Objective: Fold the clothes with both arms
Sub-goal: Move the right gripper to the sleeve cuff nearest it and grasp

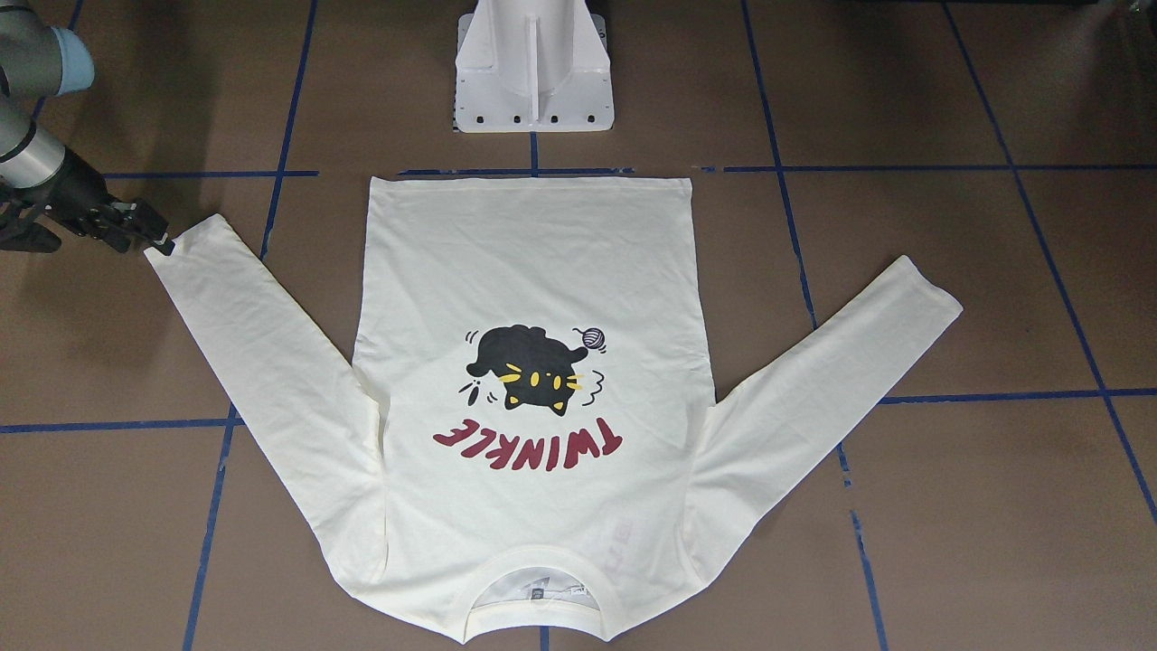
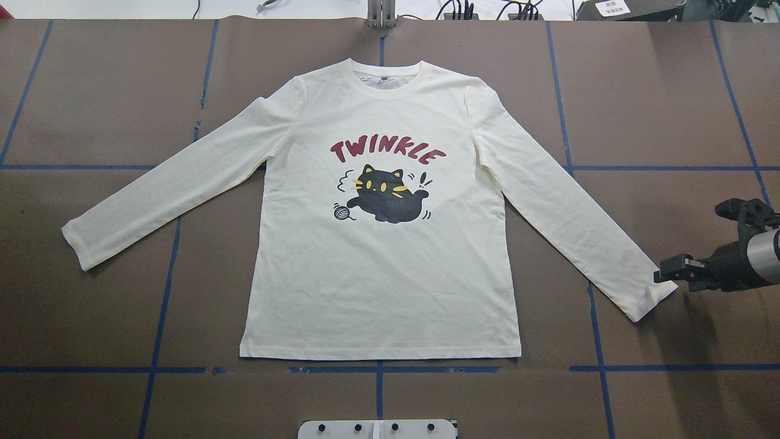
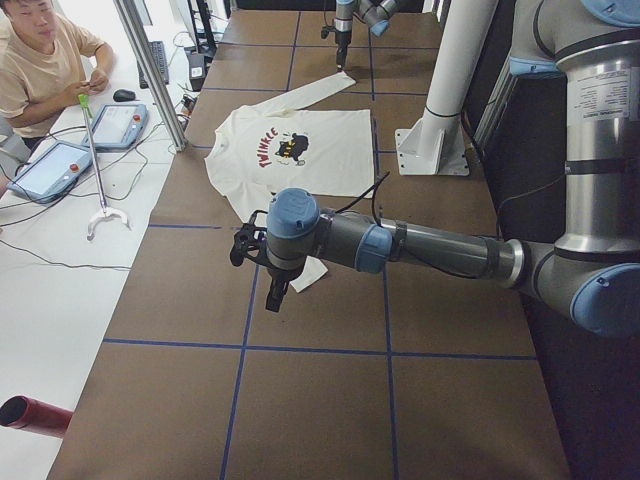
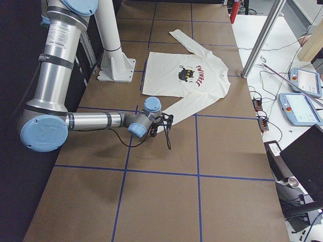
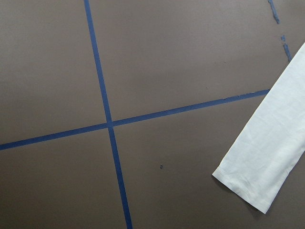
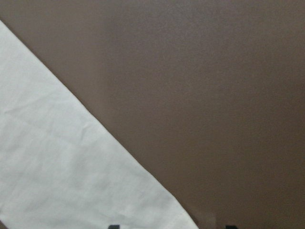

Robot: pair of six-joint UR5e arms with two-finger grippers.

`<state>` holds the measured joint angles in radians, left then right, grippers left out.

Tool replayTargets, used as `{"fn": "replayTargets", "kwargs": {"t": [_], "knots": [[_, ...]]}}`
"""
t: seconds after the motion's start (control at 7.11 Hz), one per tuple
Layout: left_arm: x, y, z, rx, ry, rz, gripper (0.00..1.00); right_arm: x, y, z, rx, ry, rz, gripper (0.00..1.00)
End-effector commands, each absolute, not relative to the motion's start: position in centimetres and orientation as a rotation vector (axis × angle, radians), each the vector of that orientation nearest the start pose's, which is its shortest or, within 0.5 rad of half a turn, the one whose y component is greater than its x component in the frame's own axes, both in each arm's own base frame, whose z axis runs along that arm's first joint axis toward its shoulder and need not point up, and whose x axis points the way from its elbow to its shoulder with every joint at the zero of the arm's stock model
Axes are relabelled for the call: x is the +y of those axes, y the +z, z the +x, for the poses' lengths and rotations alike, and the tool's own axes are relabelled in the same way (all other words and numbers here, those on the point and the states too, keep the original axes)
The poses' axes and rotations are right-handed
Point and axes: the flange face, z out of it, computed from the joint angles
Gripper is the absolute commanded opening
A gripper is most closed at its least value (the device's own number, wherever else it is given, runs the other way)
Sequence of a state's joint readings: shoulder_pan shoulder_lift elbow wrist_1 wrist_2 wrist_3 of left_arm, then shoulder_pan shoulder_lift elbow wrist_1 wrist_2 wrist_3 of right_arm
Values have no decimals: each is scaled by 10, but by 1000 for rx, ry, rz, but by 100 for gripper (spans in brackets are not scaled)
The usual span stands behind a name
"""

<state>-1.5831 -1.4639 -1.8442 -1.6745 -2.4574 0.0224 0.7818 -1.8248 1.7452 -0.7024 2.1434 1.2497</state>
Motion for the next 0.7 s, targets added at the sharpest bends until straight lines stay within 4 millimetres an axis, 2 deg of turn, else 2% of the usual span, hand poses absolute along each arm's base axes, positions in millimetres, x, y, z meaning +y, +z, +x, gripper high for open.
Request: {"fn": "replayTargets", "kwargs": {"t": [0.0,0.28,0.42,0.56], "knots": [[-453,555,-62,877,129,266,100,-351,595,-246,-935,198,-67,52],[-453,555,-62,877,130,267,100,-350,598,-244,-933,199,-75,6],[-453,555,-62,877,129,266,100,-348,601,-242,-932,200,-81,0],[-454,556,-62,875,128,265,100,-348,593,-240,-949,193,-80,0]]}}
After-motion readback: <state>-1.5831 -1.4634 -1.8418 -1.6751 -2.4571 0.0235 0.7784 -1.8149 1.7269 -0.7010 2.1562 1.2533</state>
